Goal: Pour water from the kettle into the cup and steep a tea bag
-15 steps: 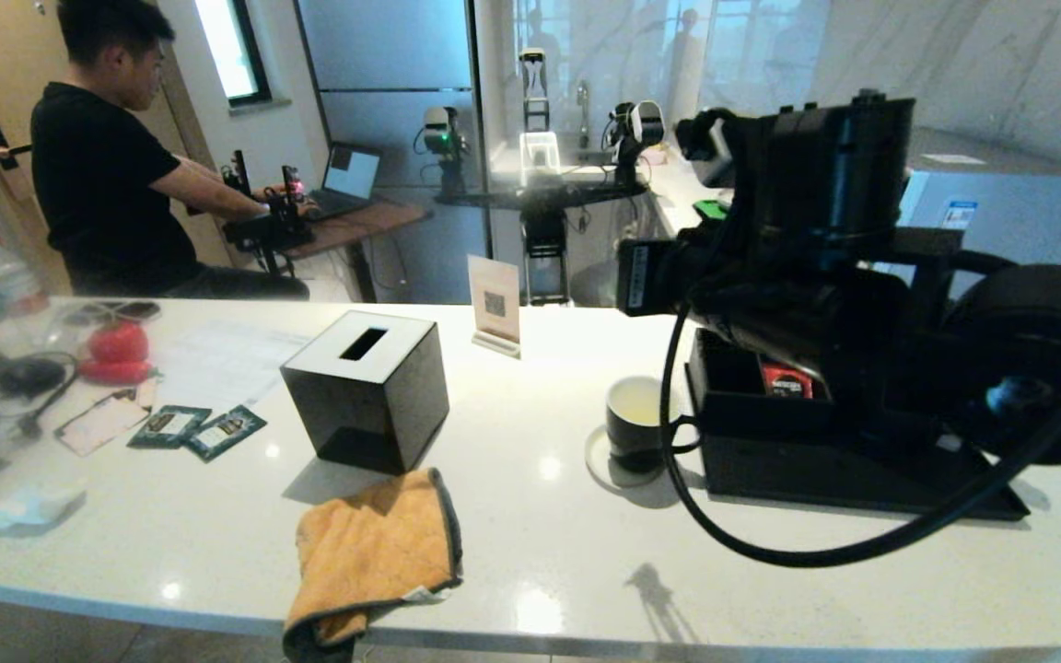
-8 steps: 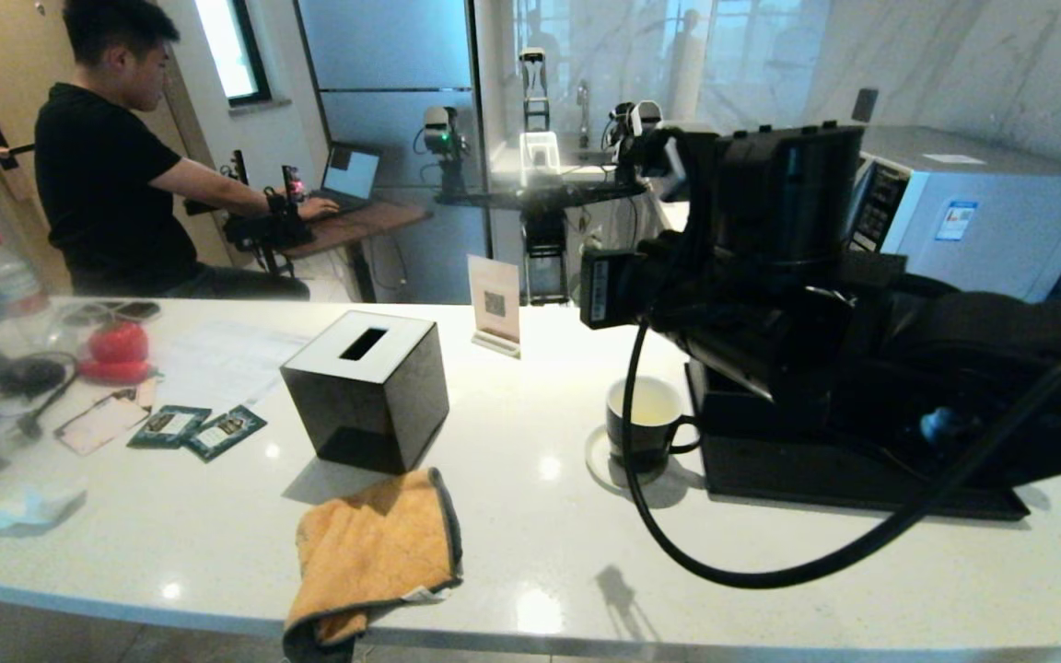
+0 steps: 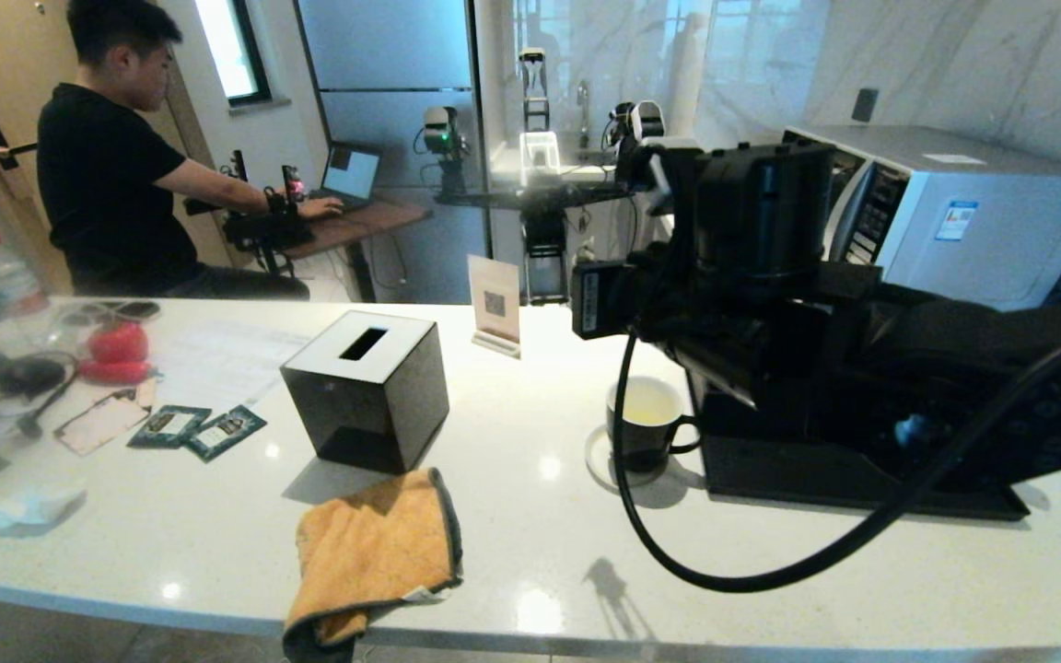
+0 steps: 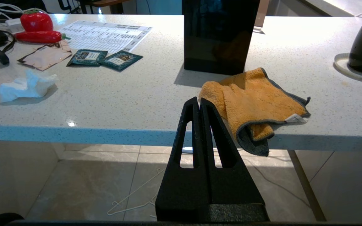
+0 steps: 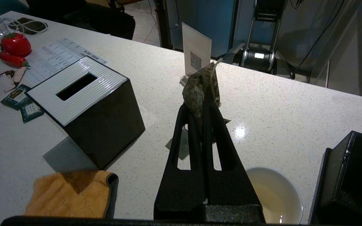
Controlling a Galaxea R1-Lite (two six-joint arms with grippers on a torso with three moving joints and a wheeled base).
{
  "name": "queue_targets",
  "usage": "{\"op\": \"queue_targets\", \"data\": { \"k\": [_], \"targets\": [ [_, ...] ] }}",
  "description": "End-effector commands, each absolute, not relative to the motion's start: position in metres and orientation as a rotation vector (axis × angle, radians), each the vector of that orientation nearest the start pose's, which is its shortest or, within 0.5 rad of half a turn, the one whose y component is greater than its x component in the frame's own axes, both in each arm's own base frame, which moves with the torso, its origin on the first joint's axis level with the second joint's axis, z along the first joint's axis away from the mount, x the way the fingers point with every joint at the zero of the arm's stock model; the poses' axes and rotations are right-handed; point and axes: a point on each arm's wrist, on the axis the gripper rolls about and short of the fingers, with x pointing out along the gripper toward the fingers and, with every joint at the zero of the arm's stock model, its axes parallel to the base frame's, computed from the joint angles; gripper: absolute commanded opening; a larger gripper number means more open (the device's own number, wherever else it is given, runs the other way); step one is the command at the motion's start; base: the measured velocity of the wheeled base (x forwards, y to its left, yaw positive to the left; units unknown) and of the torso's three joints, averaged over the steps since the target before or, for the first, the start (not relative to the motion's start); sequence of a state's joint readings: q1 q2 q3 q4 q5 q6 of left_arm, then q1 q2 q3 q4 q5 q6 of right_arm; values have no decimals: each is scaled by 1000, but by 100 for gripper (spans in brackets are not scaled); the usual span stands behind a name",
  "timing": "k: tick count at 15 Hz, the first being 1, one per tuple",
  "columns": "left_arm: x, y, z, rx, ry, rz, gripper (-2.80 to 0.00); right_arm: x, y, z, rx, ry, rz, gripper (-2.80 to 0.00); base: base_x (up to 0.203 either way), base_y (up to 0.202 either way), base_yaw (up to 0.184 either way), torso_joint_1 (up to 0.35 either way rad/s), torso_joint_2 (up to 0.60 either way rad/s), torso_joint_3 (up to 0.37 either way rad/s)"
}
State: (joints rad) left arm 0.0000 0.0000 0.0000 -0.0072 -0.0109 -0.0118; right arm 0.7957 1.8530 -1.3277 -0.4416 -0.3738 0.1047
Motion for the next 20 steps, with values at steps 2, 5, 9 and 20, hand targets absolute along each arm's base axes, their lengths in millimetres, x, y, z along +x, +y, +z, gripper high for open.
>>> {"op": "queue_targets", "data": {
  "k": [2,5,9,20],
  "targets": [
    [-23,0,76,-12,-6,-11,-280,267,261,255,55,95,414,-280,0,0,0,0,0,0],
    [-23,0,76,-12,-6,-11,-280,266,260,256,53,96,415,-280,0,0,0,0,0,0],
    [-23,0,76,-12,-6,-11,-280,266,260,254,50,99,412,-280,0,0,0,0,0,0],
    [-23,0,76,-9,-6,-6,-280,266,260,251,52,97,406,-280,0,0,0,0,0,0]
  ]
}}
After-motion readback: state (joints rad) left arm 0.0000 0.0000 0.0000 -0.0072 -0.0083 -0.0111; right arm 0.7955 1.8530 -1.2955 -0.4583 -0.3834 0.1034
